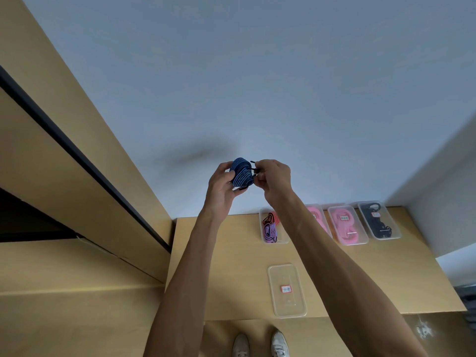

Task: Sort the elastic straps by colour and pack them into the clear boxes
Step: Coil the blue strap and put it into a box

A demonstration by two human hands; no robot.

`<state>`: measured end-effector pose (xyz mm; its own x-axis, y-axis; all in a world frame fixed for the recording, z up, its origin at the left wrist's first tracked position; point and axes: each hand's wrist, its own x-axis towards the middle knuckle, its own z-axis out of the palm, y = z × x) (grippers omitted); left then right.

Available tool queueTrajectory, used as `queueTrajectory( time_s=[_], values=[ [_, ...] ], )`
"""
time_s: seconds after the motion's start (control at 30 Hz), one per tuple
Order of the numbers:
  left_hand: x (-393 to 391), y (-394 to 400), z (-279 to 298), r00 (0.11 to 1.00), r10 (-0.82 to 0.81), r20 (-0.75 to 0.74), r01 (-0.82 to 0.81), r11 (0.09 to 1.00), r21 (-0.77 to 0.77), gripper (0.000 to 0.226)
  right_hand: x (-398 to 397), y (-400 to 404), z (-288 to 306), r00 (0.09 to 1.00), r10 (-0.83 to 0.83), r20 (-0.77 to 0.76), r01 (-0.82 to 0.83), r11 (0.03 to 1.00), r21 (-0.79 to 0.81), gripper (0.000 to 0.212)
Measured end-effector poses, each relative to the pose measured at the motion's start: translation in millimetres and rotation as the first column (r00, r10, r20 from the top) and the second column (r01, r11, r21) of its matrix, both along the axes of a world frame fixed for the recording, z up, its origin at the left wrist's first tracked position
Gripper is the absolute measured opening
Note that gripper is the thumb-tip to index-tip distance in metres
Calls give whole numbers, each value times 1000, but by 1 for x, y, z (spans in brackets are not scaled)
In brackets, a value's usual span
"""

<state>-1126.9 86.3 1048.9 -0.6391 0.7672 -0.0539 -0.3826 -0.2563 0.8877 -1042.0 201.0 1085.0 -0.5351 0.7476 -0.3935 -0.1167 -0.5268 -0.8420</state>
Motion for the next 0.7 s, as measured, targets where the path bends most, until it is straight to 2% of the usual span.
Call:
queueTrajectory(
  time_s=[0.07, 0.2, 0.3, 0.37, 0.43, 0.57, 0.63, 0.7],
  values=[
    [-1, 1, 0, 993, 13, -116, -25, 994, -104, 28, 2, 3, -2, 999, 9, 46, -12, 998, 69, 10],
    [0, 4, 7, 972, 4, -236, -50, 981, -188, 32, 2, 2, -5, 999, -21, 51, 16, 995, 99, 14],
    [-1, 6, 10, 902, -58, -427, -51, 969, -241, 31, 4, 5, -5, 998, -40, 41, 36, 996, 80, 15],
    [-3, 5, 7, 862, -97, -498, -26, 972, -234, 43, 6, 5, -3, 999, -35, 29, 33, 998, 59, 15],
    [-5, 3, 5, 892, -84, -443, -11, 978, -208, 51, 7, 6, -1, 1000, -20, 3, 20, 1000, 11, 13],
    [-4, -1, 1, 942, -62, -330, 12, 988, -152, 46, 7, 11, 5, 999, 41, -4, -41, 991, -129, 10],
    [-5, -2, -4, 959, -73, -272, 35, 990, -140, 50, 9, 13, 6, 994, 104, 26, -101, 991, -91, 6],
    [-6, -4, -7, 980, -77, -181, 63, 995, -81, 58, 12, 14, 5, 978, 197, 74, -200, 979, 41, 1]
  ],
)
